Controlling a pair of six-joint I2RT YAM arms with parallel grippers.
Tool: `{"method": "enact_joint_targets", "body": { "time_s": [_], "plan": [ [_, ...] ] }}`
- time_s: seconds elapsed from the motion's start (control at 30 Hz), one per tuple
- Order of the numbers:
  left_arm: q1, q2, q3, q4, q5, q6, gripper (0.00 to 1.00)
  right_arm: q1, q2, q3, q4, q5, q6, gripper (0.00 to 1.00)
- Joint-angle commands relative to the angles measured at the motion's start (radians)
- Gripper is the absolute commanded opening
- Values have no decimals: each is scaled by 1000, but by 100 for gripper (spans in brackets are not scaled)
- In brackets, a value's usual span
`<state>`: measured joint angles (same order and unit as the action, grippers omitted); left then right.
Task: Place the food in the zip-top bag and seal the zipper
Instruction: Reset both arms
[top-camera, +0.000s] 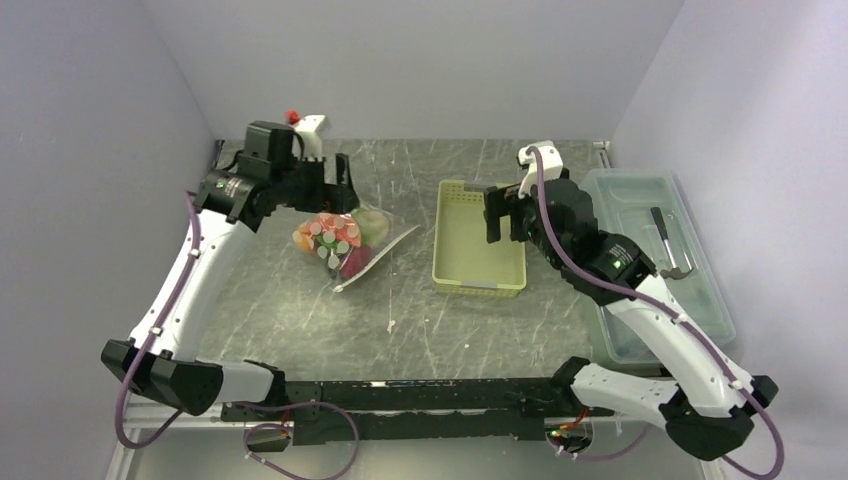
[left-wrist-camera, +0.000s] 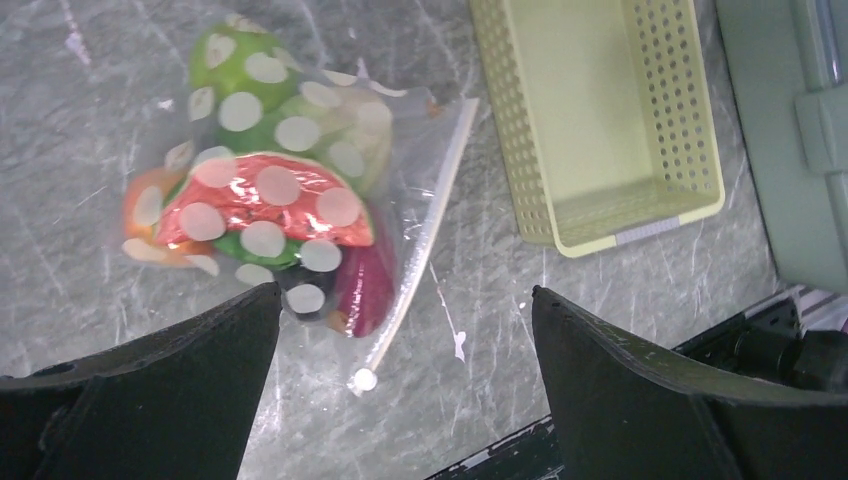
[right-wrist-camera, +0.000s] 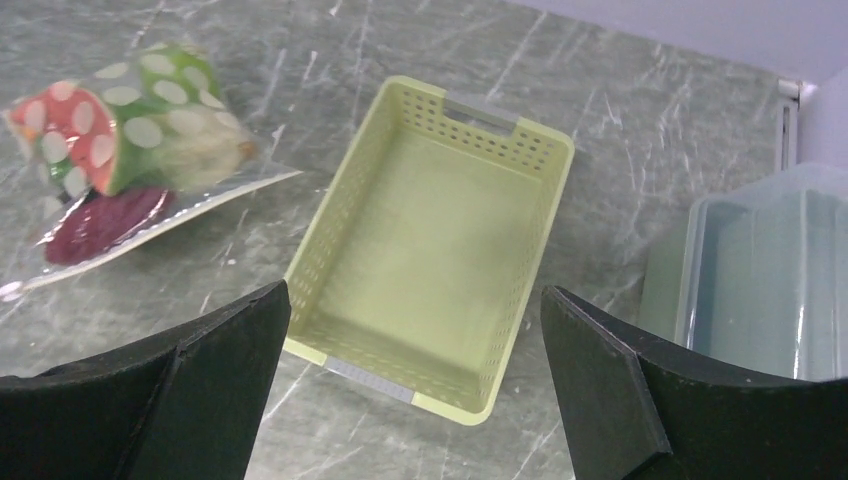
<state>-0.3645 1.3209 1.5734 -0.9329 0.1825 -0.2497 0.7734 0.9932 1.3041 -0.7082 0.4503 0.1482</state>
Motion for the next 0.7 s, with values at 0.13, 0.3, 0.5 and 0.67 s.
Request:
{"method": "enact_joint_targets", "body": {
  "time_s": [0.13, 0.3, 0.5, 0.67],
  "plan": [
    [174, -96, -119, 90, 153, -28, 100, -292, 14, -13, 82, -370, 59, 100],
    [194, -159, -208, 123, 93, -20, 100, -450, -10, -72, 119, -573, 96, 100],
    [194, -299, -313, 176, 39, 6, 100, -477, -76, -177, 189, -724, 96, 100],
    [194, -399, -394, 212, 29, 6, 100, -477, -180, -288, 294, -765, 69, 100]
  ]
}}
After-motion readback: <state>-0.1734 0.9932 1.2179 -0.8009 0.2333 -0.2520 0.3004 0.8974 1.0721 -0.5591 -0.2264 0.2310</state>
